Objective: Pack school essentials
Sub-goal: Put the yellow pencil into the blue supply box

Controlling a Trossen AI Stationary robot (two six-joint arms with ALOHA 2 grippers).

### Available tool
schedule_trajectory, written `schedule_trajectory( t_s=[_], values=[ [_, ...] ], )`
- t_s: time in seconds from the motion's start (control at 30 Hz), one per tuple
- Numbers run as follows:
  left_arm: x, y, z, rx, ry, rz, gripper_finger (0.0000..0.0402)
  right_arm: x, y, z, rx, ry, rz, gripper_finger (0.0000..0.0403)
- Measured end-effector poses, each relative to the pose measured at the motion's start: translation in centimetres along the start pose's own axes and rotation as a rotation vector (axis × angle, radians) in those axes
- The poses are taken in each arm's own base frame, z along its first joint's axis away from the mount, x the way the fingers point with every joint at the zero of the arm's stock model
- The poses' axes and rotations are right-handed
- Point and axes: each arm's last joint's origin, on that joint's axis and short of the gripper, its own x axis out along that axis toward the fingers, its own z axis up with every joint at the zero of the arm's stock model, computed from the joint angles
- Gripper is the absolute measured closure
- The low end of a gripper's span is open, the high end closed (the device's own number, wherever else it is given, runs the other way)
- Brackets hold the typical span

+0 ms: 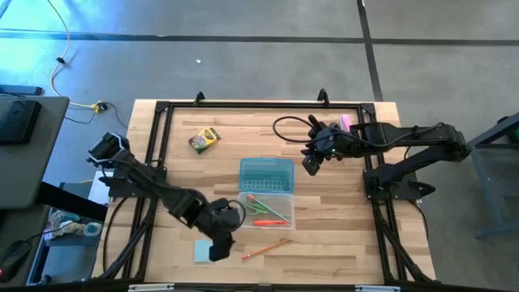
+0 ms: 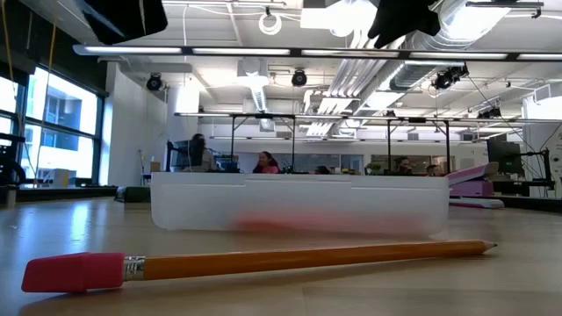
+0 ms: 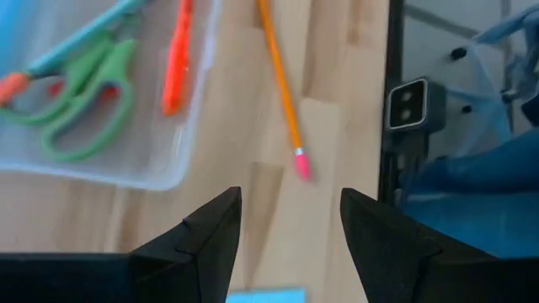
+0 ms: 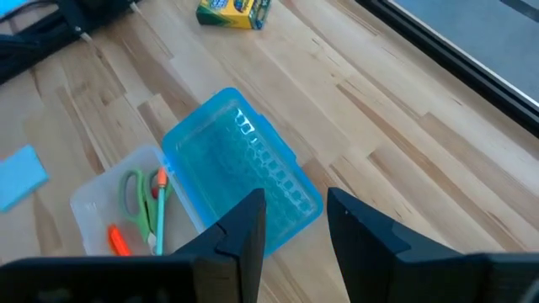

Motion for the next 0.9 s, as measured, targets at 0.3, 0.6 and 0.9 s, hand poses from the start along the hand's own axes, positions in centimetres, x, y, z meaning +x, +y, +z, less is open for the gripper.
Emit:
schedule_trajectory(
  t_s=[0.3, 0.6, 0.9],
  values=[
    [4.9, -1.1, -0.9, -0.061, 0.003, 0.026, 0.0209, 0.0, -0.1, -0.2, -0.008, 0.02, -0.014, 0.0286],
    [9.0, -2.4, -1.1, -0.053, 0.022, 0.045, 0.0209, 0.0, -0.2, -0.3, -0.014, 0.033, -0.023, 0.0286],
    [11.6, -3.8, -1.4, -0.056, 0.046, 0.057, 0.0209, 0.0, -0.3, -0.5, -0.02, 0.047, -0.033, 0.0286]
  ],
)
